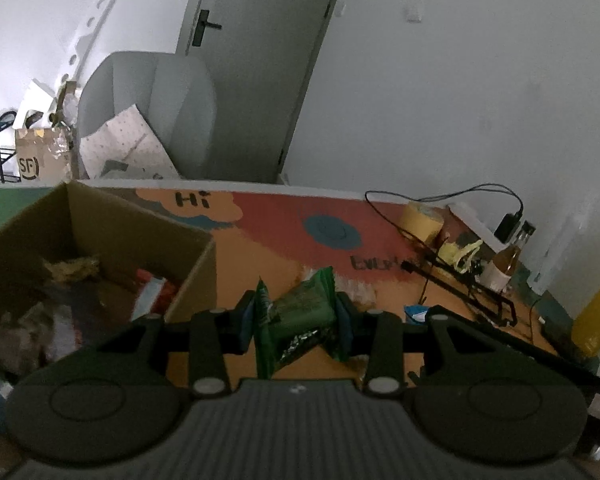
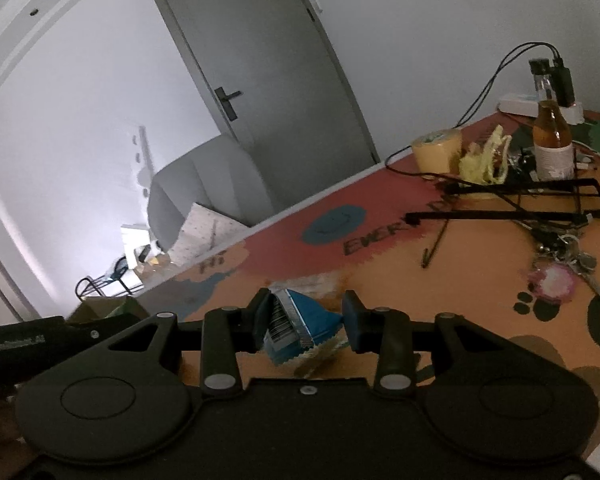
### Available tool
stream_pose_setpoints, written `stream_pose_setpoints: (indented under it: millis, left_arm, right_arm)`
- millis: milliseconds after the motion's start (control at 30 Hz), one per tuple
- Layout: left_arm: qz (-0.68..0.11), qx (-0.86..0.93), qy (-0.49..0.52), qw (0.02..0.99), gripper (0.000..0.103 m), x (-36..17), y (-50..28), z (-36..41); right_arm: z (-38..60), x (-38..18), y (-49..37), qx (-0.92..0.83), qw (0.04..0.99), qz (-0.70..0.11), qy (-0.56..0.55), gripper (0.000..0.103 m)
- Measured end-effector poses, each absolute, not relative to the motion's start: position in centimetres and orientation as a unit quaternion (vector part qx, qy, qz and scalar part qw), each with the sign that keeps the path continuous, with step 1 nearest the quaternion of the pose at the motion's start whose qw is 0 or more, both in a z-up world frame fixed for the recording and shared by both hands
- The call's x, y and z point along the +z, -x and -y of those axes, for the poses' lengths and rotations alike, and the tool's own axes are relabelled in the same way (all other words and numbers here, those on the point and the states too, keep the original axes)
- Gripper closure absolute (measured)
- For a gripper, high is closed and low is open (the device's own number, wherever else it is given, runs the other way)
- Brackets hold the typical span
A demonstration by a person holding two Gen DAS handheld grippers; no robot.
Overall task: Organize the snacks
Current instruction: 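Carry both held packets up and over to the cardboard box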
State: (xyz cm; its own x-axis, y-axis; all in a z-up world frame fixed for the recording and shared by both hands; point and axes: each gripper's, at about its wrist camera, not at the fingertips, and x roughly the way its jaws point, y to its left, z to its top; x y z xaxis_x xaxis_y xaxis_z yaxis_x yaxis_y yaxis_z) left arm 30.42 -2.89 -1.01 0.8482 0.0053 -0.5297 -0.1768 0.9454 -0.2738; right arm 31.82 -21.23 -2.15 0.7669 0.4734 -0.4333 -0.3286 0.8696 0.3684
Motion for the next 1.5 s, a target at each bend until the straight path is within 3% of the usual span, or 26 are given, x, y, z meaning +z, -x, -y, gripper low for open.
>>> stream_pose_setpoints:
  millis: [1267,1500]
  left_arm:
    - [-0.24,0.125,0.184,0.945,0.063,1.0,-24.8,-8.9]
    - [-0.254,0.143,0.197,0.936,0.055,0.1,-25.4,-10.9]
  right_arm:
    - [10.5,1.7,-28.5,0.308,0.915,-0.245,-0.095,0.066]
    - [8.2,2.0,-28.2,0.321,0.911,-0.247,-0.08,0.066]
